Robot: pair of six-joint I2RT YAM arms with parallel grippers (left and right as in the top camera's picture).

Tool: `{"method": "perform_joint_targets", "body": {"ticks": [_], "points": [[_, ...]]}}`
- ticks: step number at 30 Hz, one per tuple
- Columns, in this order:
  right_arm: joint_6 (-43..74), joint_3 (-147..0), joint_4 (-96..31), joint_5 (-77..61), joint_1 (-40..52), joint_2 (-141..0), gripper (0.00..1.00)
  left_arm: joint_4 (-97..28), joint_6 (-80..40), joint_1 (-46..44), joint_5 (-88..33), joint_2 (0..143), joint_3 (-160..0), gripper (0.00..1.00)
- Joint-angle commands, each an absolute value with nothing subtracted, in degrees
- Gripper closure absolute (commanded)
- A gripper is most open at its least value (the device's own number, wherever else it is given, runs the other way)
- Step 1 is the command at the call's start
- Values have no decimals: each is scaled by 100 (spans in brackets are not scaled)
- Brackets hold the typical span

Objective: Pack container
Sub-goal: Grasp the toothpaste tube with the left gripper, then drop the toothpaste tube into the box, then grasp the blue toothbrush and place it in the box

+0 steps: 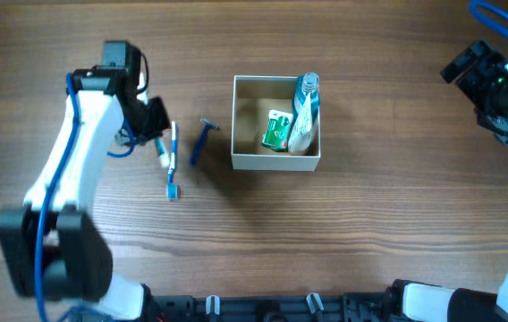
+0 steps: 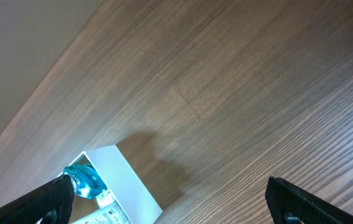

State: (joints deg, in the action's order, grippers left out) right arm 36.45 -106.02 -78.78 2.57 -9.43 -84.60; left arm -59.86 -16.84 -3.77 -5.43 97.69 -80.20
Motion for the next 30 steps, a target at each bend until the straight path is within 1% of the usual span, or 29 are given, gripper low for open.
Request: {"method": "perform_joint_targets", "body": {"ticks": [1, 2, 3, 4, 5, 7, 10, 11, 13, 15, 16, 17, 18, 19, 20, 21, 24, 25, 28, 30], "points": [[3756, -10606, -7863, 250, -963, -8508, 0, -5131, -1693, -1431, -1184, 8954, -8184, 91], [3756, -10606, -7863, 250, -963, -8508, 0, -4678, -1693, -1911, -989, 8943, -8182, 89], [3754, -10606, -7863, 250, -963, -8508, 0, -4499, -1693, -2154, -777, 9002, -8180, 87], [3756, -10606, -7865, 252, -963, -8508, 0, -4252, -1695, -2565, -397, 9177, -8180, 84], [3752, -10606, -7863, 250, -963, -8508, 0, -4023, -1695, -2864, -261, 9465, -8178, 81], [3754, -10606, -7863, 252, -963, -8508, 0, -3618, -1787, -3083, -250, 10018, -8178, 80], [3754, -10606, -7863, 250, -963, -8508, 0, -3369, -2023, -3059, -248, 10641, -8178, 82], [3756, -10606, -7865, 252, -963, -8508, 0, -3363, -2018, -3057, -244, 10672, -8178, 80], [3754, -10606, -7863, 250, -963, -8508, 0, -3463, -2016, -3055, -222, 10322, -8191, 67], [3754, -10606, -7865, 250, -963, -8508, 0, -3693, -2016, -2982, -152, 9870, -8191, 60], [3754, -10606, -7863, 252, -963, -8508, 0, -4106, -2018, -2834, 187, 9404, -8189, 53], [3754, -10606, -7863, 252, -963, -8508, 0, -4440, -2016, -2685, 475, 9146, -8189, 49], [3754, -10606, -7863, 250, -963, -8508, 0, -4932, -2016, -2390, 779, 8903, -8189, 42], [3754, -10606, -7863, 250, -963, -8508, 0, -5387, -2010, -1997, 869, 8849, -8187, 33], [3754, -10606, -7863, 250, -963, -8508, 0, -5642, -1990, -1667, 840, 8899, -8152, 27], [3756, -10606, -7865, 250, -963, -8508, 0, -5828, -1964, -1295, 819, 9041, -8040, 26], [3756, -10606, -7863, 250, -963, -8508, 0, -5712, -906, -628, -228, 9714, -7618, 25], [3754, -10606, -7865, 250, -963, -8508, 0, -5682, -655, -515, -401, 10044, -7561, 27], [3754, -10606, -7863, 250, -963, -8508, 0, -5398, -521, -493, -405, 10949, -7561, 30], [3754, -10606, -7863, 250, -963, -8508, 0, -5334, -486, -497, -405, 11281, -7561, 37]]}}
